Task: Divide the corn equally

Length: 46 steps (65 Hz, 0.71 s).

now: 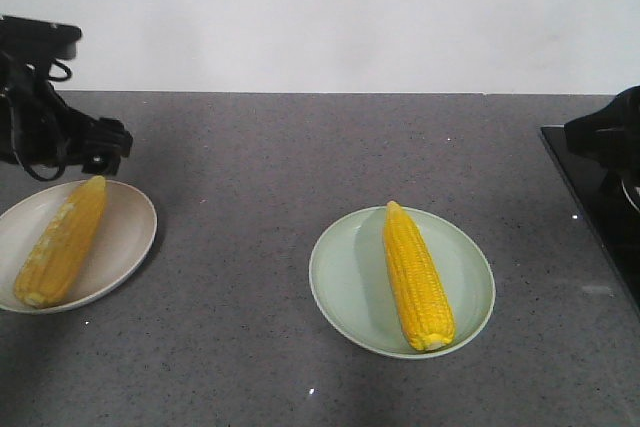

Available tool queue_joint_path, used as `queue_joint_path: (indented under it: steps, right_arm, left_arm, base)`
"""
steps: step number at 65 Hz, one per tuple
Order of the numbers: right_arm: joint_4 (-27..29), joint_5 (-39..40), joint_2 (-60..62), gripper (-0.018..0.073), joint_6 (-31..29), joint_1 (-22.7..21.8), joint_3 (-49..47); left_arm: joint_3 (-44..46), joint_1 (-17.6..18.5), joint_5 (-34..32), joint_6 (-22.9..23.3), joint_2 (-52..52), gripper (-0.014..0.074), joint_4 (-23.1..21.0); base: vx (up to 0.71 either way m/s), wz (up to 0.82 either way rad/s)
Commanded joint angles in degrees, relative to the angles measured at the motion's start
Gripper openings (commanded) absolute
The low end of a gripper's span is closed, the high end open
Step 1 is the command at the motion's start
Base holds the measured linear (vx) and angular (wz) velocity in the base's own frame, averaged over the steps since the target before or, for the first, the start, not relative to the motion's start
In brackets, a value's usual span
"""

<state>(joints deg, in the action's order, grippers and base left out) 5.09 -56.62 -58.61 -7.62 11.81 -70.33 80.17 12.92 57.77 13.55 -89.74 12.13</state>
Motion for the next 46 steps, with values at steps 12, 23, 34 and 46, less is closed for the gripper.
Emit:
queue_joint_path:
  steps: [12, 23, 34, 46]
  right_arm:
    - [-5.09, 3.91, 0.71, 0.0511, 3.21, -0.15, -1.48]
    - [-6.36, 4.23, 0.71, 0.0510, 3.76, -0.15, -1.48]
    - [-6.50, 6.92, 2.67, 0.0510, 3.76, -0.15, 0.79]
    - [-7.06, 17.39, 8.92, 0.0510, 5.46, -0.15, 11.93]
  left_arm:
    - [-0.91, -0.07, -9.99, 4.53, 16.05, 0.0589, 0.73]
    - [-10.38, -0.07, -19.26, 4.53, 27.02, 0.0556, 0.86]
    - [-23.51, -0.07, -31.22, 4.53, 38.90, 0.0555, 0.86]
    - [-35.50, -0.07, -39.87, 4.53, 50.61, 0.0555, 0.86]
  base:
    - [0.00, 0.00]
    - [0.00, 0.00]
    - [0.00, 0.00]
    - [0.00, 0.00]
